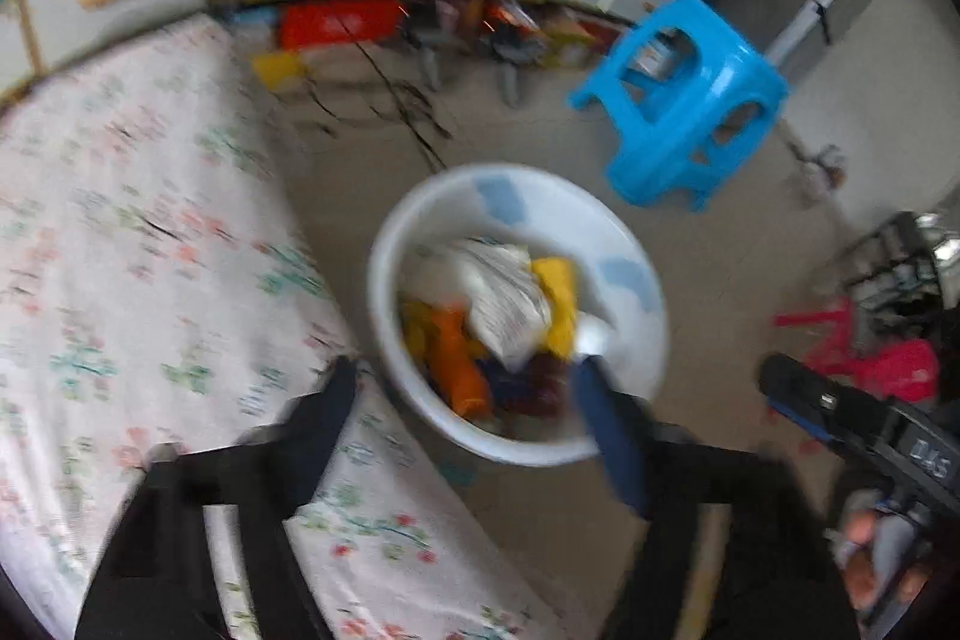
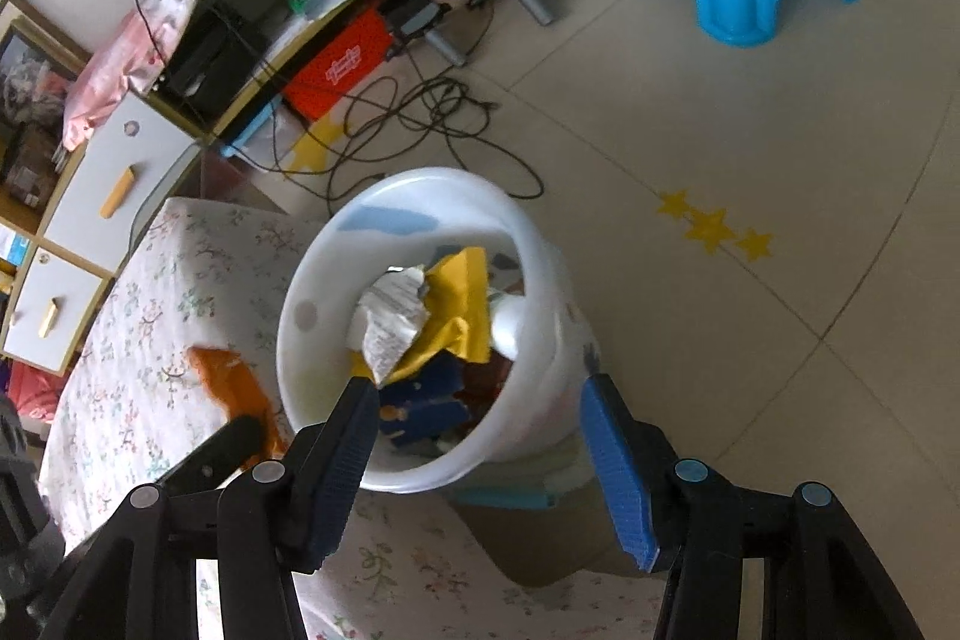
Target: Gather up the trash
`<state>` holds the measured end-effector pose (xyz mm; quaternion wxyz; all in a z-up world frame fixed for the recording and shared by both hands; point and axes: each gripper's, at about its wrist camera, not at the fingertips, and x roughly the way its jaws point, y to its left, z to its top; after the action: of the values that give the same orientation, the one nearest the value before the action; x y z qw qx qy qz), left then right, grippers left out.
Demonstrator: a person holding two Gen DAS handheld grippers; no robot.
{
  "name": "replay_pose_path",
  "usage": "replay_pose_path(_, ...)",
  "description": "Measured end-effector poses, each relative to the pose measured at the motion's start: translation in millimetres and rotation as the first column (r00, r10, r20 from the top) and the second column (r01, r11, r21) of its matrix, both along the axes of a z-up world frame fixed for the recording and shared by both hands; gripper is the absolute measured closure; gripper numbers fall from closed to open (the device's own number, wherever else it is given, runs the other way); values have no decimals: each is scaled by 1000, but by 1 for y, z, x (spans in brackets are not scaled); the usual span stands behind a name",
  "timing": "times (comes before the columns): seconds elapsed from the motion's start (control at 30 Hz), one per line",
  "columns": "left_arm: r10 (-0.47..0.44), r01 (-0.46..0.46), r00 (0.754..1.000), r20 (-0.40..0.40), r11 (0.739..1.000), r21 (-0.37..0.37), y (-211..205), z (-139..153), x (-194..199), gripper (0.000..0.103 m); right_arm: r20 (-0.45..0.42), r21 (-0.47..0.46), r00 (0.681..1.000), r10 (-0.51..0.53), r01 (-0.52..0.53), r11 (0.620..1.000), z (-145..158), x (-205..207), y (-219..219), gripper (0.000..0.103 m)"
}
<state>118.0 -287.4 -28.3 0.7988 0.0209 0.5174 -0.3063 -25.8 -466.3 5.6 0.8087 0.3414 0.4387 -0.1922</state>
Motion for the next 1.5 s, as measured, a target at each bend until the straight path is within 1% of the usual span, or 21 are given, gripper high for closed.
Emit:
replay_pose_path(0.07, -5, 4, 1000, 30, 999, 46, -1, 2, -3, 20, -2, -6, 1000, -1, 1, 1000, 1, -1, 0, 41)
replay_pose_path(0.13, 1, -4, 999, 35, 996, 90, 0, 2, -5, 20, -2, -13, 1000, -3, 3, 1000, 3, -2, 0, 38)
replay_pose_path(0.2, 8, -13, 999, 37, 994, 112, 5, 2, -7, 20, 1, -23, 1000, 0, 1, 1000, 5, -3, 0, 37)
replay_pose_path(0.33, 26, -30, 999, 36, 992, 125, 27, 5, -14, 20, 3, -40, 1000, 7, -7, 999, 9, -2, 3, 37)
replay_pose_path(0.5, 47, -54, 997, 55, 989, 140, 53, 13, -25, 19, 4, -87, 1000, 30, -30, 996, 18, -3, 15, 35)
replay_pose_path(0.57, 65, -73, 996, 64, 987, 140, 68, 18, -31, 17, 4, -105, 999, 43, -42, 994, 21, -4, 19, 33)
replay_pose_path(0.63, 84, -96, 993, 85, 985, 145, 84, 24, -38, 16, 5, -123, 998, 61, -59, 991, 26, -5, 28, 33)
replay_pose_path(0.7, 98, -117, 988, 123, 981, 154, 102, 32, -48, 13, 9, -135, 997, 79, -77, 988, 29, -7, 37, 33)
replay_pose_path(0.73, 105, -126, 985, 137, 979, 159, 109, 34, -53, 10, 11, -141, 996, 90, -88, 986, 32, -9, 42, 32)
replay_pose_path(0.77, 115, -138, 982, 149, 977, 160, 117, 37, -57, 4, 13, -150, 994, 105, -102, 983, 34, -10, 49, 31)
replay_pose_path(0.8, 122, -146, 980, 154, 977, 154, 125, 40, -61, 1, 14, -157, 993, 115, -111, 981, 36, -10, 53, 30)
replay_pose_path(0.83, 129, -152, 979, 157, 977, 147, 132, 42, -64, 0, 16, -169, 991, 131, -127, 978, 40, -12, 61, 28)
replay_pose_path(0.93, 150, -173, 974, 168, 976, 133, 153, 48, -77, 0, 29, -191, 985, 171, -162, 968, 46, -17, 81, 23)
replay_pose_path(1.1, 185, -202, 965, 184, 977, 76, 183, 50, -96, 0, 27, -264, 970, 243, -228, 937, 55, -24, 120, 19)
replay_pose_path(1.23, 204, -219, 962, 181, 973, 70, 198, 51, -109, 0, 5, -329, 963, 269, -252, 910, 56, -30, 144, 16)
replay_pose_path(1.37, 211, -235, 951, 228, 968, 84, 208, 55, -121, 0, -34, -342, 958, 283, -278, 898, 49, -34, 159, 14)
replay_pose_path(1.4, 211, -236, 951, 228, 968, 85, 210, 55, -123, 0, -45, -342, 952, 302, -298, 891, 47, -34, 164, 13)
replay_pose_path(1.5, 225, -247, 951, 213, 966, 79, 219, 54, -126, 0, -58, -367, 946, 319, -318, 874, 46, -36, 177, 8)
